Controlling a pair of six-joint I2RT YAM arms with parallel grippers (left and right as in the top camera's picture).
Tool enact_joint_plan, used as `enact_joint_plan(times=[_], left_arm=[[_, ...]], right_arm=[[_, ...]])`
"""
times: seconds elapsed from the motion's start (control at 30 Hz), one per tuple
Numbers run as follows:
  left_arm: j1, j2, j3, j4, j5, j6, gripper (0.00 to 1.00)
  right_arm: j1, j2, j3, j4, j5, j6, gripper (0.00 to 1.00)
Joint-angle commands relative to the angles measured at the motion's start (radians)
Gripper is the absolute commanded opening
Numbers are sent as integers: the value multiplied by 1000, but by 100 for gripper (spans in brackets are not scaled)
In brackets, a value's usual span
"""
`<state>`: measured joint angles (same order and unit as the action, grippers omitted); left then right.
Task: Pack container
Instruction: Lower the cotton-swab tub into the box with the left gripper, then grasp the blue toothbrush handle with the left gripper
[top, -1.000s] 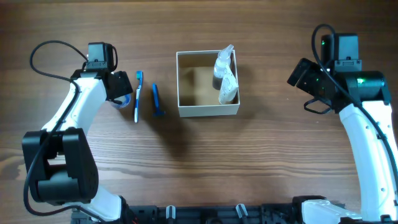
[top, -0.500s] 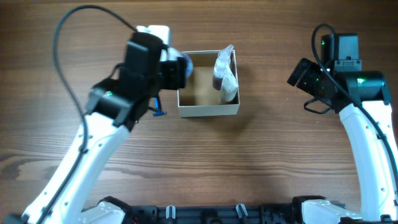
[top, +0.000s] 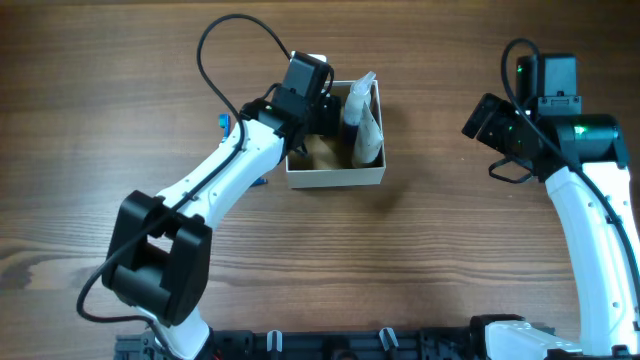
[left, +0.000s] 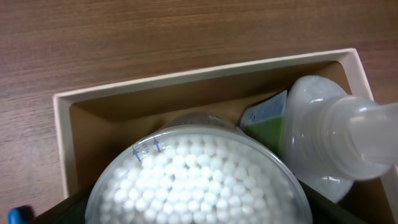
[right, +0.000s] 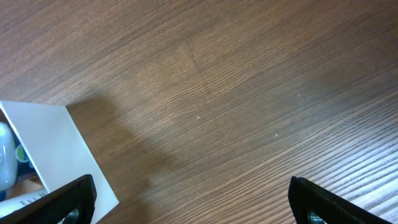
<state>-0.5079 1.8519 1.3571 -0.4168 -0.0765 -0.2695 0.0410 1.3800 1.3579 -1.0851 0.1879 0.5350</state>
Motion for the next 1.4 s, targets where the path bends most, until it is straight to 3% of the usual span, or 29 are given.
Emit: enact_joint_plan(times=[0.0, 0.03, 0.23, 0.37, 0.4, 0.43, 0.5, 0.67, 0.8, 0.93, 1.03, 1.1, 1.13, 1.37], left_arm=[[-1, -20, 11, 8, 9, -8, 93], [-1, -41, 26, -9, 9, -8, 99], [43, -241, 58, -182, 0, -7, 100], [206, -308, 53, -442, -40, -8, 99], [246, -292, 43, -473, -40, -8, 96], [285, -267, 27, -487, -36, -7, 87], [347, -200, -10, -486, -32, -7, 82], [420, 25, -18, -444, 29, 70, 81], [429, 147, -18, -397, 34, 110, 75], [430, 204, -18, -344, 35, 110, 60], [430, 212, -18, -330, 35, 110, 36], [430, 212, -18, -335, 35, 109, 12], [430, 211, -18, -340, 35, 109, 7], [423, 124, 0, -450, 17, 105, 4]], right_arm=[[-3, 6, 12, 0, 14, 15, 100], [-3, 6, 12, 0, 14, 15, 100], [-3, 6, 12, 0, 14, 15, 100], [-3, 6, 12, 0, 14, 15, 100], [-3, 6, 12, 0, 14, 15, 100], [-3, 6, 12, 0, 14, 15, 100], [-3, 6, 12, 0, 14, 15, 100], [-3, 6, 12, 0, 14, 15, 100], [-3, 6, 12, 0, 14, 15, 100], [-3, 6, 12, 0, 14, 15, 100], [-3, 6, 12, 0, 14, 15, 100], [-3, 6, 12, 0, 14, 15, 100], [-3, 6, 12, 0, 14, 16, 100], [-3, 6, 12, 0, 14, 15, 100]])
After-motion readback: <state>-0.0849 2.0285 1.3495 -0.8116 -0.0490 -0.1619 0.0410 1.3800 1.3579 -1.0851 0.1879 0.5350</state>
